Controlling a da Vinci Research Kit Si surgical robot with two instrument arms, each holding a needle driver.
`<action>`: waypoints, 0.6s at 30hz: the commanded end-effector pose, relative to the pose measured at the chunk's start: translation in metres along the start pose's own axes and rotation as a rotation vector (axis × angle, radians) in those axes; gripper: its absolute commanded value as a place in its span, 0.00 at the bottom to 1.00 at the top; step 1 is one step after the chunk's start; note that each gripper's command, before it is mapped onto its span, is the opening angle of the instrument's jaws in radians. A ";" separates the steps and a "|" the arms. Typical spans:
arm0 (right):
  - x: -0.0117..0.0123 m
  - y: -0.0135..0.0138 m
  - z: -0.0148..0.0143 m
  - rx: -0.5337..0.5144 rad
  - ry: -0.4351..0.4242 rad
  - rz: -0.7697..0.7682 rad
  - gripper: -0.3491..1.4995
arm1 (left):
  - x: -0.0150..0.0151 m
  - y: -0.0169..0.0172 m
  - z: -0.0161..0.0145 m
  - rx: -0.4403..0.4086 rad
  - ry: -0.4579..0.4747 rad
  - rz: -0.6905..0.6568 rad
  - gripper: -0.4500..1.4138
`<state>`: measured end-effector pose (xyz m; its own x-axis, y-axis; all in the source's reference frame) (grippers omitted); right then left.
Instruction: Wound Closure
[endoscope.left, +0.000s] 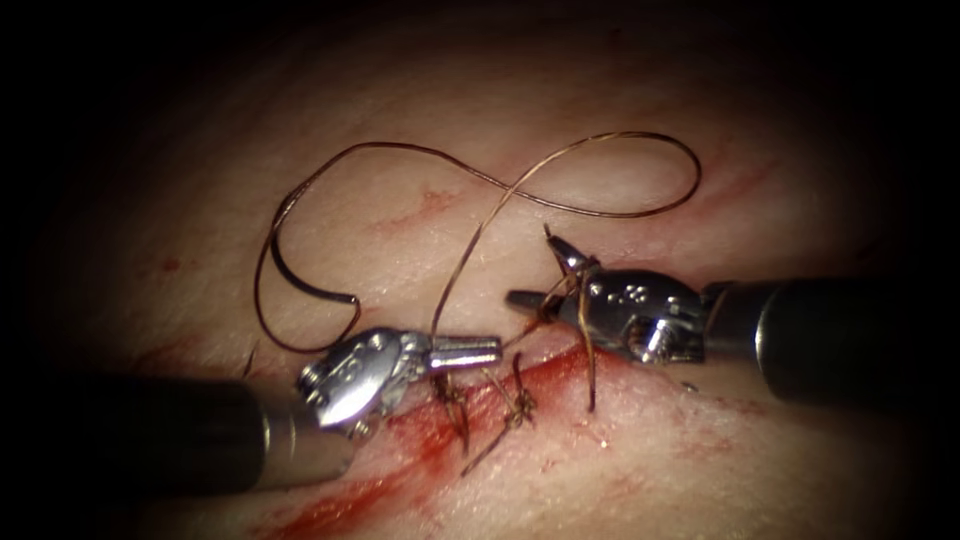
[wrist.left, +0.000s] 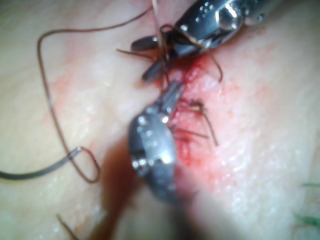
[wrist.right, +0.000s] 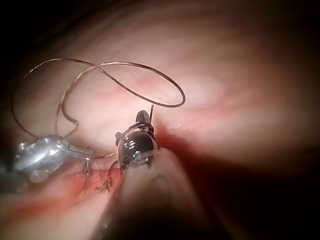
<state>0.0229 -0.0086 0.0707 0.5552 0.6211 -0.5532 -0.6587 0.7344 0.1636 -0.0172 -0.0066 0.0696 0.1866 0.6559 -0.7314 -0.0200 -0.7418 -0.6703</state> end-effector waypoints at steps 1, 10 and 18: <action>-0.0007 -0.0002 0.0013 -0.022 -0.005 0.010 0.98 | -0.0009 0.0002 0.0005 -0.004 0.000 -0.005 0.00; -0.0015 0.0035 0.0031 -0.093 -0.026 0.079 0.99 | -0.0011 0.0007 0.0015 -0.012 0.001 -0.010 0.00; -0.0045 0.0023 0.0044 0.120 -0.183 0.218 0.99 | -0.0010 0.0012 0.0013 -0.018 0.000 -0.011 0.00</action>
<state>0.0205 -0.0080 0.0766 0.4971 0.7985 -0.3395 -0.7152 0.5987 0.3607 -0.0181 -0.0074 0.0689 0.1864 0.6620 -0.7260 -0.0020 -0.7387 -0.6741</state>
